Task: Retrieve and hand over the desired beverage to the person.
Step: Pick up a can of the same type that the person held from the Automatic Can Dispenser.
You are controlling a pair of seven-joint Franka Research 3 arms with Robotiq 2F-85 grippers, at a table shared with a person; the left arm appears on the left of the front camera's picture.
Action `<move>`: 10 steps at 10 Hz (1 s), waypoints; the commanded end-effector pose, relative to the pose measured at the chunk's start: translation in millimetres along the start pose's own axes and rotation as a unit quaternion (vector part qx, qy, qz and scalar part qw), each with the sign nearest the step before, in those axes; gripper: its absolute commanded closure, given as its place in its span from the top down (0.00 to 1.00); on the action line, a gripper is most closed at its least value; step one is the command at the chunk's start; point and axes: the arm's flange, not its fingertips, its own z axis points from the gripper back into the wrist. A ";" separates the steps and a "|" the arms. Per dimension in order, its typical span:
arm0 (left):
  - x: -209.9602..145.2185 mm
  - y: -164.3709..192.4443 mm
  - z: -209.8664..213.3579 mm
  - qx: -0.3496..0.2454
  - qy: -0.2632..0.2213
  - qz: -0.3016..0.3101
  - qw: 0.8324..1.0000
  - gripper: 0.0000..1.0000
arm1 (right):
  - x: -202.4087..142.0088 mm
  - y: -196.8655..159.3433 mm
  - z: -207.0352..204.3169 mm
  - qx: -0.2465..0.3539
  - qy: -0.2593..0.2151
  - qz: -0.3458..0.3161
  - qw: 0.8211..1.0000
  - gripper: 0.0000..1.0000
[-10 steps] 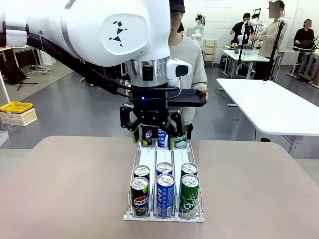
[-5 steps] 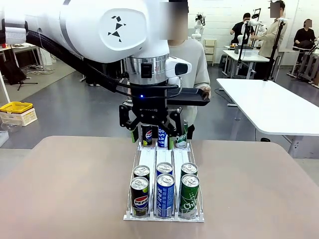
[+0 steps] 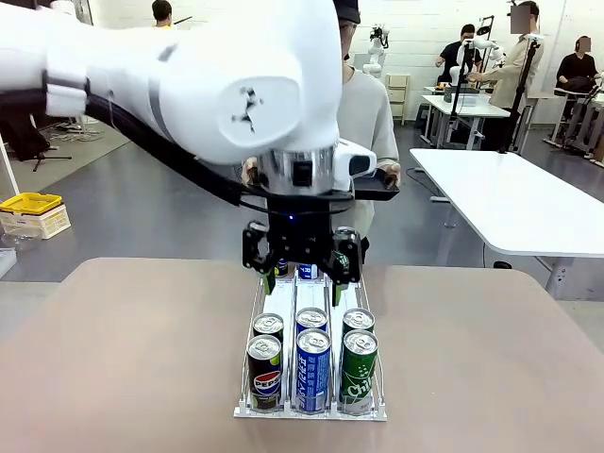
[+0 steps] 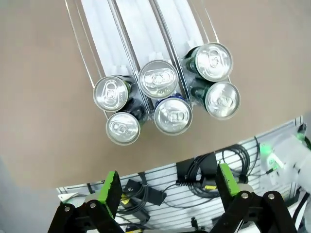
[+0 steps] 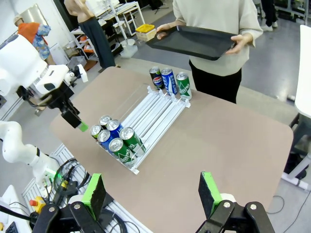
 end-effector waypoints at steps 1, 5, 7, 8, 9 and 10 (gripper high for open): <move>-3.3 -7.2 -23.9 0.013 -0.023 0.047 0.999 1.00 | 0.0 0.5 -1.2 0.017 -0.005 0.006 1.000 1.00; -3.3 -10.3 -58.8 0.002 -0.002 0.065 0.998 1.00 | 0.0 0.5 -1.2 0.017 -0.005 0.006 1.000 1.00; -0.5 -11.4 -67.8 -0.001 0.012 0.053 0.999 1.00 | 0.0 0.5 -1.2 0.017 -0.005 0.006 1.000 1.00; -0.5 -13.4 -70.2 0.000 0.015 0.051 0.999 1.00 | 0.0 0.5 -1.2 0.017 -0.005 0.006 1.000 1.00; -0.5 -14.3 -73.3 0.005 0.014 0.049 0.999 1.00 | 0.0 0.5 -1.2 0.017 -0.005 0.006 1.000 1.00; 1.4 -13.5 -76.5 0.009 0.016 0.054 0.998 1.00 | 0.0 0.5 -1.2 0.017 -0.005 0.006 1.000 1.00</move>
